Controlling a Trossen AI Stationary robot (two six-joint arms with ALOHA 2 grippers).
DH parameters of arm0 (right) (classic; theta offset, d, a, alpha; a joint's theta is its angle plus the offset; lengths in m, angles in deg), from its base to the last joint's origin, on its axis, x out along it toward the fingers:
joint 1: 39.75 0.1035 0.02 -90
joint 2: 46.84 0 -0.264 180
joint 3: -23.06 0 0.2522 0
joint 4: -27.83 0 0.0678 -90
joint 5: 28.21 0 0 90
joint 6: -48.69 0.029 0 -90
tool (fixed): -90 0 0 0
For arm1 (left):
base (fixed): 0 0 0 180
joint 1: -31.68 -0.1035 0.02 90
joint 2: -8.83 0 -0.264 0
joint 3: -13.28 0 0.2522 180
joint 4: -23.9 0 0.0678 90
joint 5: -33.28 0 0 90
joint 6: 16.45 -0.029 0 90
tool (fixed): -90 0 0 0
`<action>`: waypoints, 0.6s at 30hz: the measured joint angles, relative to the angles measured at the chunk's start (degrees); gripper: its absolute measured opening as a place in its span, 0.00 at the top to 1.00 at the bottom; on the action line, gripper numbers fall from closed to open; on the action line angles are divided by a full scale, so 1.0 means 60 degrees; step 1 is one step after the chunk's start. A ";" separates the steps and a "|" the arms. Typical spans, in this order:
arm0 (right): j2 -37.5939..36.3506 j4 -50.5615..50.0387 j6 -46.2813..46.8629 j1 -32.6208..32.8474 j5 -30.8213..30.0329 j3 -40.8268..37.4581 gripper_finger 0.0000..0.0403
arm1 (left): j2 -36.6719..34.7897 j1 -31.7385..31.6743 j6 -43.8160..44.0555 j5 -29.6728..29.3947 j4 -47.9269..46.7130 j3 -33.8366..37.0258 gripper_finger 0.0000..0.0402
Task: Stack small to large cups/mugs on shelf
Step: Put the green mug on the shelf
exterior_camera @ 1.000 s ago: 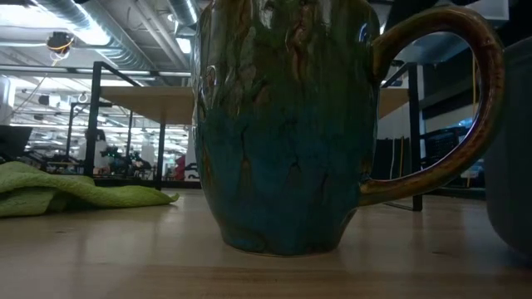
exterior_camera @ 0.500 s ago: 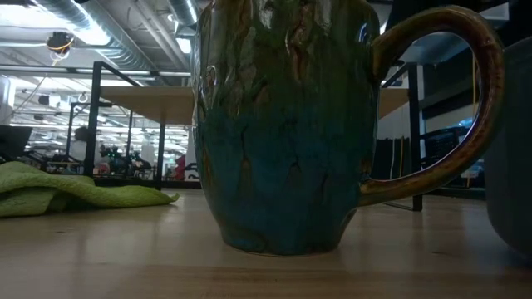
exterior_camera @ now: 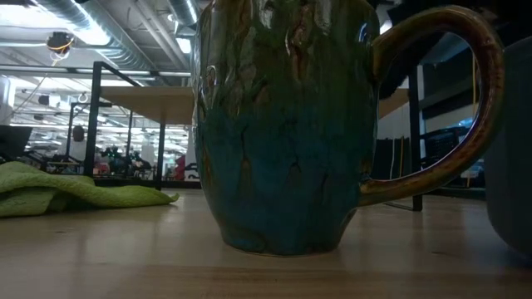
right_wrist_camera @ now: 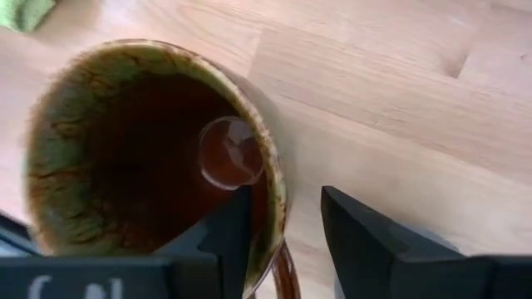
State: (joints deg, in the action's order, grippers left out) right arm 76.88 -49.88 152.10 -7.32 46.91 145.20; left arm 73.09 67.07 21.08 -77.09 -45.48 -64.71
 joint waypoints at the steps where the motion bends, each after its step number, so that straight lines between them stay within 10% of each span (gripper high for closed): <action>1: 0.0024 -0.0022 0.0000 0.0000 0.0001 0.0000 0.64 | 0.0001 -0.0002 0.0020 0.0003 0.0000 0.0000 0.79; 18: 0.0066 -0.0176 -0.0004 0.0004 -0.0299 0.0000 0.90 | 0.0000 -0.0001 -0.0027 -0.0077 -0.0007 0.0000 0.79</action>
State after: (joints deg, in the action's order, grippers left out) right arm 77.28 -50.94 152.08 -7.30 45.12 145.20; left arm 73.09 67.07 20.92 -77.56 -45.52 -64.71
